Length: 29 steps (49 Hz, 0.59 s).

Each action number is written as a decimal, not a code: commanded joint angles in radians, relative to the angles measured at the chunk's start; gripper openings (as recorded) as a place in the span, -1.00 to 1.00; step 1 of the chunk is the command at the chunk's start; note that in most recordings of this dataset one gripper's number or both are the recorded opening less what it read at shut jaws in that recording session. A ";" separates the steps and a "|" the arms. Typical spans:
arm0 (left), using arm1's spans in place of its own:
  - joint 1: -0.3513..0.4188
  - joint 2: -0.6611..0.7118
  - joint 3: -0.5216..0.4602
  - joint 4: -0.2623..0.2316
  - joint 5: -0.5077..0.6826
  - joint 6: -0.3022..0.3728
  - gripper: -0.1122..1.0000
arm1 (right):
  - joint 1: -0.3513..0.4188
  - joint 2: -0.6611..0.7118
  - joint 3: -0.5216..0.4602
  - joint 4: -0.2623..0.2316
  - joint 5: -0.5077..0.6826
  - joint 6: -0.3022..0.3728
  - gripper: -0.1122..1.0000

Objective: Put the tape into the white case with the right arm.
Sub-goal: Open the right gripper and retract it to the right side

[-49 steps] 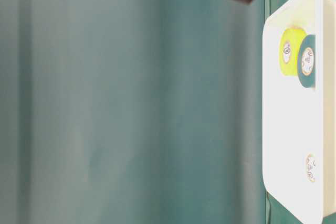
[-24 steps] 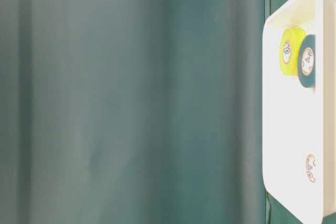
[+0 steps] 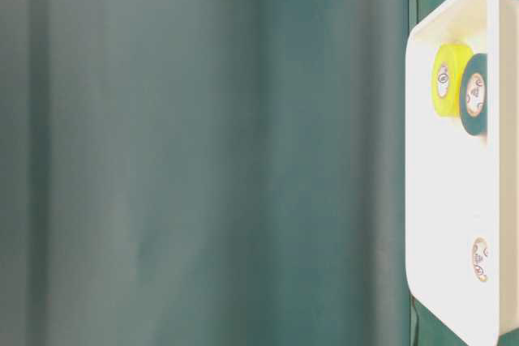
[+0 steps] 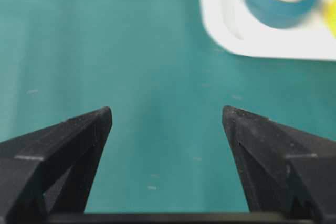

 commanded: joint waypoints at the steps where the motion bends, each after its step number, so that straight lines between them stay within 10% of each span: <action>1: 0.002 0.008 -0.009 -0.002 -0.008 0.000 -0.79 | 0.057 -0.008 -0.009 0.002 -0.009 0.002 0.14; 29: 0.002 0.008 -0.009 -0.002 -0.008 0.002 -0.79 | 0.137 0.084 -0.069 0.002 -0.020 0.000 0.14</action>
